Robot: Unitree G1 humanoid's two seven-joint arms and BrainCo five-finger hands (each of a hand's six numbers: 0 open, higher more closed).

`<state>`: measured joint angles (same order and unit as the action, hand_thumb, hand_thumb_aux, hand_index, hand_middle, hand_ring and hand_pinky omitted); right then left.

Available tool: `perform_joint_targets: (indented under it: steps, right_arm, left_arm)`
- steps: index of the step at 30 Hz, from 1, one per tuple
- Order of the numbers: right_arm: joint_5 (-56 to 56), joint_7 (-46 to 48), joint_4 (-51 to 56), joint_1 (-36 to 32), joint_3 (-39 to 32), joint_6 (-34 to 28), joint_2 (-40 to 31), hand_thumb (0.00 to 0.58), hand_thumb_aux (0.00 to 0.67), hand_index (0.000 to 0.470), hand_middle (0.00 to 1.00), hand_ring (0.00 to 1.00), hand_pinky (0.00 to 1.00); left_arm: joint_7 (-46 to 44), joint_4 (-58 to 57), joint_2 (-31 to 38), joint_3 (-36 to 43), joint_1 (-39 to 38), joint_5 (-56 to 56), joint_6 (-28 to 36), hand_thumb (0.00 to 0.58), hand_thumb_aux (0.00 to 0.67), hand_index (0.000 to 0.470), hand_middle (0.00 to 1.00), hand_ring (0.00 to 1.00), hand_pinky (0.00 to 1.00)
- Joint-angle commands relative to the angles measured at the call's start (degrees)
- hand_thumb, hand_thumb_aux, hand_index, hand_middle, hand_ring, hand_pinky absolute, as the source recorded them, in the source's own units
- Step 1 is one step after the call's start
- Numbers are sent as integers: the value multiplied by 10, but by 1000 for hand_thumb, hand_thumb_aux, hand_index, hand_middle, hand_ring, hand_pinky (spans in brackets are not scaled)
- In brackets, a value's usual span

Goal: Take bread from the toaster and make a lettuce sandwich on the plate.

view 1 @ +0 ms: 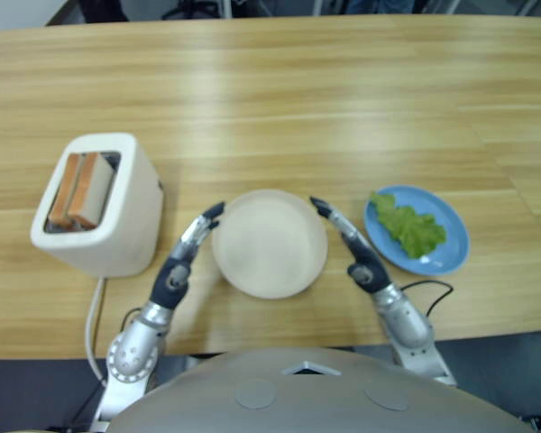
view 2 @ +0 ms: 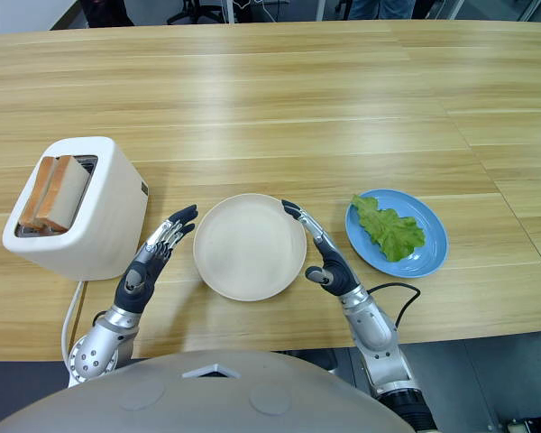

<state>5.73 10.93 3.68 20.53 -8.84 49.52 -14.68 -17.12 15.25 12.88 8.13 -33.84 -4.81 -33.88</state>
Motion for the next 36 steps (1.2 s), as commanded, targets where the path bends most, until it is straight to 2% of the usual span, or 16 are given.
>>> perform_joint_targets:
  steps: [1, 11, 14, 17, 20, 23, 25, 28, 31, 33, 36]
  right_arm:
    - [-5, 3, 2, 0, 0, -2, 0, 0, 0, 0, 0, 0, 0]
    - [-2, 2, 4, -2, 0, -1, 1, 0, 0, 0, 0, 0, 0]
    - [-1, 0, 4, -1, 0, -1, 2, 0, 0, 0, 0, 0, 0]
    - [4, -4, 9, -2, -1, 1, 8, 0, 0, 0, 0, 0, 0]
    - [9, -7, 13, -2, -3, 4, 16, 0, 0, 0, 0, 0, 0]
    - [12, -10, 18, -5, -5, 3, 24, 0, 0, 0, 0, 0, 0]
    - [17, -12, 24, -10, -8, 4, 30, 0, 0, 0, 0, 0, 0]
    - [23, -16, 33, -17, -13, 7, 40, 0, 0, 0, 0, 0, 0]
    - [28, -20, 39, -23, -15, 7, 47, 0, 0, 0, 0, 0, 0]
    - [30, -23, 45, -27, -16, 9, 49, 0, 0, 0, 0, 0, 0]
    - [33, -27, 53, -31, -19, 12, 53, 0, 0, 0, 0, 0, 0]
  left_arm:
    - [2, -4, -1, -2, 1, 1, 7, 0, 0, 0, 0, 0, 0]
    - [0, -4, 1, -2, 5, 1, 9, 0, 0, 0, 0, 0, 0]
    - [2, 31, 7, -6, 9, 4, 27, 0, 0, 0, 0, 0, 0]
    - [-3, 113, 25, -14, 34, 12, 90, 0, 0, 0, 0, 0, 0]
    - [2, 216, 56, -49, 57, -8, 200, 0, 0, 0, 0, 0, 0]
    - [-22, 310, 119, -103, 43, -35, 320, 0, 0, 0, 0, 0, 0]
    - [-33, 366, 154, -154, 28, -93, 373, 0, 0, 0, 0, 0, 0]
    - [-18, 418, 179, -270, 28, -203, 418, 0, 0, 0, 0, 0, 0]
    - [9, 416, 197, -409, 43, -271, 450, 0, 0, 0, 0, 0, 0]
    - [15, 396, 209, -485, 43, -245, 467, 0, 0, 0, 0, 0, 0]
    - [9, 353, 219, -547, 15, -142, 467, 0, 0, 0, 0, 0, 0]
